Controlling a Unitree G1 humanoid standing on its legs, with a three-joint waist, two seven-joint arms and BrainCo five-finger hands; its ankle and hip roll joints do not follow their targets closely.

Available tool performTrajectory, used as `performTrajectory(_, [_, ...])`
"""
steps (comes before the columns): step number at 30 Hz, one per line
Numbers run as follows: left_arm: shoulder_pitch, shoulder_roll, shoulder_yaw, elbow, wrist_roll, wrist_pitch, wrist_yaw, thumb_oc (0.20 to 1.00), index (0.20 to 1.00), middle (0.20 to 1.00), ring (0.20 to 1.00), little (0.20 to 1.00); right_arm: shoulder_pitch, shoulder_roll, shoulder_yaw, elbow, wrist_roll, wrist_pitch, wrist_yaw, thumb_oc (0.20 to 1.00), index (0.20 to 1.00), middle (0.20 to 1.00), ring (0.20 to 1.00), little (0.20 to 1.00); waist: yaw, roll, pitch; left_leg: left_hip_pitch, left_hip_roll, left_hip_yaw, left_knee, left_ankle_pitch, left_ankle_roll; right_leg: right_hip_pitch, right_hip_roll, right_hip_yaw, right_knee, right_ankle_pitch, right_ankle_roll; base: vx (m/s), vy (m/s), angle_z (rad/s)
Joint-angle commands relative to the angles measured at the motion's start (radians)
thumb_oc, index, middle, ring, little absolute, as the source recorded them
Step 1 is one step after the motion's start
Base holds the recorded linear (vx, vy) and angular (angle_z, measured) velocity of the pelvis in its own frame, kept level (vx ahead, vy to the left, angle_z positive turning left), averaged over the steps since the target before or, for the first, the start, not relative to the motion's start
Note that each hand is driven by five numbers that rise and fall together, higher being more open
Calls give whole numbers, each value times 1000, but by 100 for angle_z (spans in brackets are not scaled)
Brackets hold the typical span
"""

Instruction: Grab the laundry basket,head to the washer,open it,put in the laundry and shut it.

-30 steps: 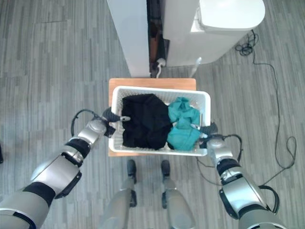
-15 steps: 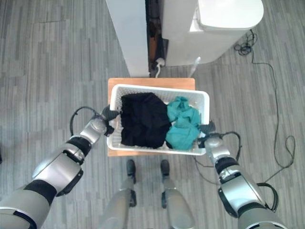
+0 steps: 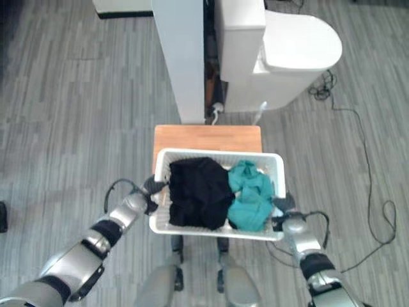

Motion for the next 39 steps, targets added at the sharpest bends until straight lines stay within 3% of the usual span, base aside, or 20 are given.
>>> performTrajectory(1, [55, 81, 66, -74, -103, -68, -95, 200, 200, 200, 200, 200, 106, -132, -145, -134, 76, -67, 129, 200, 200, 200, 200, 200, 15, 3, -160, 7, -11, -48, 101, -134, 18, -38, -97, -44, 144, -92, 78, 55, 1, 10])
performTrajectory(6, [249, 165, 138, -284, -135, -54, -152, 200, 200, 200, 200, 200, 249, -173, -253, -211, 102, -44, 182, 200, 200, 200, 200, 200, 31, 3, -221, 77, -21, -64, 88, -152, 26, 29, -102, -62, 140, -105, 81, 76, 10, 6])
performTrajectory(12, [364, 177, 191, -352, -123, -42, -189, 200, 200, 200, 200, 200, 311, -171, -292, -201, 102, -25, 217, 200, 200, 200, 200, 200, 39, 2, -284, 134, -30, -69, 52, -162, 32, 75, -108, -65, 119, -112, 86, 65, 17, 2])
performTrajectory(19, [388, 175, 197, -354, -106, -37, -204, 200, 200, 200, 200, 200, 310, -153, -270, -188, 95, -17, 239, 200, 200, 200, 200, 200, 35, 4, -318, 165, -43, -51, 43, -179, 47, 75, -113, -33, 110, -100, 100, 0, 47, -4])
performTrajectory(24, [362, 174, 180, -347, -97, -36, -212, 200, 200, 200, 200, 200, 325, -154, -280, -190, 100, -12, 248, 200, 200, 200, 200, 200, 17, 1, -310, 168, -59, -23, 61, -196, 68, 46, -121, 7, 141, -84, 119, -60, 102, -22])
performTrajectory(27, [326, 159, 163, -332, -86, -39, -210, 200, 200, 200, 200, 200, 330, -152, -299, -198, 98, -8, 245, 200, 200, 200, 200, 200, -7, 2, -282, 164, -80, 0, 65, -202, 85, -7, -136, 56, 163, -48, 144, -152, 159, -28])
performTrajectory(30, [278, 143, 152, -303, -81, -47, -199, 200, 200, 200, 200, 200, 304, -144, -308, -184, 108, -14, 230, 200, 200, 200, 200, 200, -22, -4, -250, 140, -106, 57, 72, -207, 97, -87, -157, 116, 148, 52, 186, -240, 127, -66])
performTrajectory(31, [265, 139, 144, -294, -83, -48, -192, 200, 200, 200, 200, 200, 285, -137, -298, -171, 111, -18, 220, 200, 200, 200, 200, 200, -25, -4, -232, 126, -103, 82, 84, -205, 98, -119, -166, 106, 157, 79, 189, -274, 66, -89])
performTrajectory(36, [210, 143, 133, -269, -80, -36, -182, 200, 200, 200, 200, 200, 256, -91, -266, -156, 126, -27, 206, 200, 200, 200, 200, 200, 1, 27, -201, 85, -60, 180, 129, -199, 107, -110, -201, -133, 322, -60, 131, -201, 58, -98])
performTrajectory(39, [201, 153, 149, -266, -93, -33, -180, 200, 200, 200, 200, 200, 237, -62, -241, -120, 123, -30, 208, 200, 200, 200, 200, 200, 23, 42, -229, 81, -46, 241, 120, -198, 105, -46, -225, -207, 423, -153, 123, -47, 28, -68])
